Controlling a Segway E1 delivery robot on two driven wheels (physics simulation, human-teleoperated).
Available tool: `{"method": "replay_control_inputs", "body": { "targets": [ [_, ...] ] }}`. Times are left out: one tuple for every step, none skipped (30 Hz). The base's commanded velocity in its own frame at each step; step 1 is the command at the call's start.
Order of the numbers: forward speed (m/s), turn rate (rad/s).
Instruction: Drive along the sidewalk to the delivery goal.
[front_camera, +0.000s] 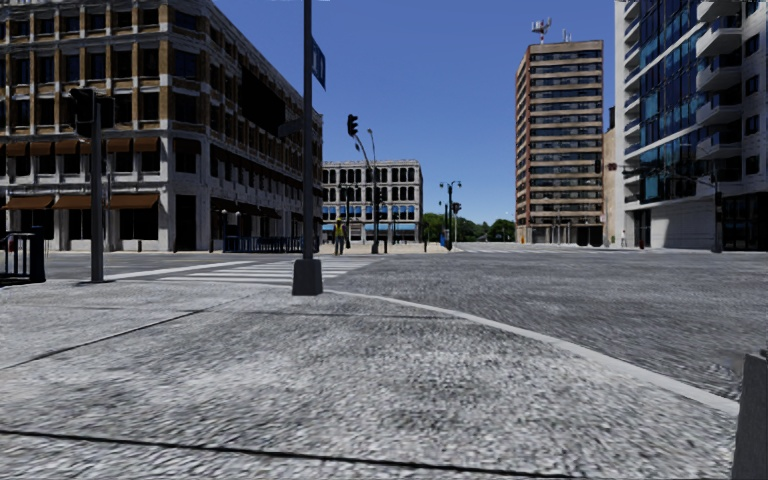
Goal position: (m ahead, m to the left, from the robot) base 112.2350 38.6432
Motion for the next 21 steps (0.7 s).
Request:
{"method": "replay_control_inputs", "body": {
  "targets": [
    [2.00, 0.47],
    [2.00, 0.47],
    [2.00, 0.47],
    [2.00, 0.47],
    [2.00, 0.47],
    [2.00, 0.47],
    [2.00, 0.47],
    [2.00, 0.47],
    [2.00, 0.47],
    [2.00, 0.47],
    [2.00, 0.47],
    [2.00, 0.47],
    [2.00, 0.47],
    [2.00, 0.47],
    [2.00, 0.47],
    [2.00, 0.47],
    [2.00, 0.47],
    [2.00, 0.47],
    [2.00, 0.47],
    [2.00, 0.47],
    [2.00, 0.47]
  ]
}}
